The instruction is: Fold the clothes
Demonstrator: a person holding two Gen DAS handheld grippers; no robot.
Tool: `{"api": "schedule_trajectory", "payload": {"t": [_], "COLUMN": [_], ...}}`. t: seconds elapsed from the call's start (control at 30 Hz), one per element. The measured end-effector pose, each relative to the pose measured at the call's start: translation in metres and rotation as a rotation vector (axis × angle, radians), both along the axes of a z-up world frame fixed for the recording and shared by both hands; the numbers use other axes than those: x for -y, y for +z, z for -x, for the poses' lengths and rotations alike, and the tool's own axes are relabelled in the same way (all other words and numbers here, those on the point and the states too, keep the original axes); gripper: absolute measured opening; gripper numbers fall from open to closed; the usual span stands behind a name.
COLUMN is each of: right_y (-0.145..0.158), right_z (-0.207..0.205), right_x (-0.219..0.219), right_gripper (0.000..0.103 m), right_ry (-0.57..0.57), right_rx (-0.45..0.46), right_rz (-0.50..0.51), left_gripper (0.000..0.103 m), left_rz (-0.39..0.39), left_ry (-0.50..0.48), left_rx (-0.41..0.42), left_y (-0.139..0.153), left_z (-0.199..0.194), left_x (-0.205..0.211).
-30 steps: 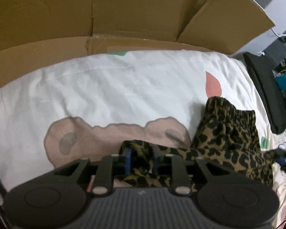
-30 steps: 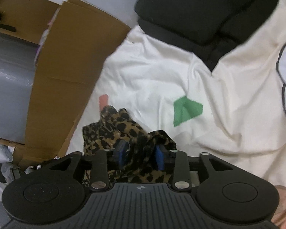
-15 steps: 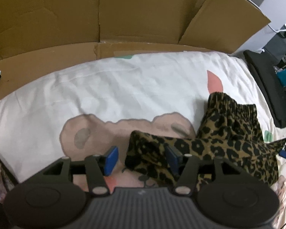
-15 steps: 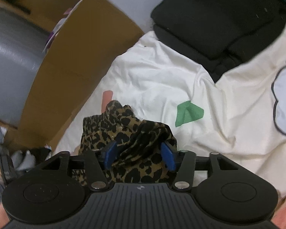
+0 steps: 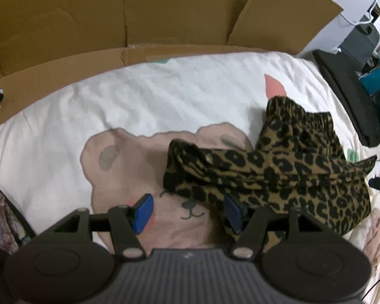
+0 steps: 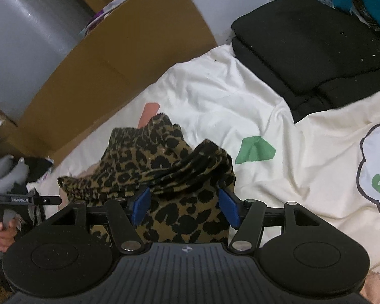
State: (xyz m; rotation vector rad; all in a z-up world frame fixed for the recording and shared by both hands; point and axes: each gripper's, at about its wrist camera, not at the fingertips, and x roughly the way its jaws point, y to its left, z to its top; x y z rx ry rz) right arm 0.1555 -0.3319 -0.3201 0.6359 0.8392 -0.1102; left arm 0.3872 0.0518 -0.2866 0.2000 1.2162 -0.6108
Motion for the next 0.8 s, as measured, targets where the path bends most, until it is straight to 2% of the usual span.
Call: {"api": "schedule_trajectory", "payload": {"t": [0.27,0.37,0.43,0.63,0.8], "right_y": [-0.016,-0.021,-0.022,-0.019,-0.025], "right_z": [-0.010,-0.016,-0.018,-0.017,-0.021], "right_x": [-0.014,-0.018,-0.019,-0.016,-0.017], "right_gripper": [0.066,0.066,0.066,0.066,0.066], "right_ry": [0.042,0.058,0.064,0.071,0.076], "right_rx": [-0.051,-0.066,-0.069,-0.064,-0.074], "right_rz": [0.074,0.103,0.119,0.126,0.144], "left_gripper": [0.064,0.064,0.064,0.064,0.064], "left_rz": [-0.048,-0.079,-0.069,0.008,-0.038], "left_ry": [-0.072,-0.101,-0.122,-0.113,-0.123], "left_rx": [0.028,0.083,0.100,0.074,0.123], "left_y": [-0.023,-0.023,-0.015,0.000,-0.014], "left_z": [0.004,0.003,0.001,-0.005,-0.010], "left_x": [0.012,0.015,0.014,0.004,0.015]}}
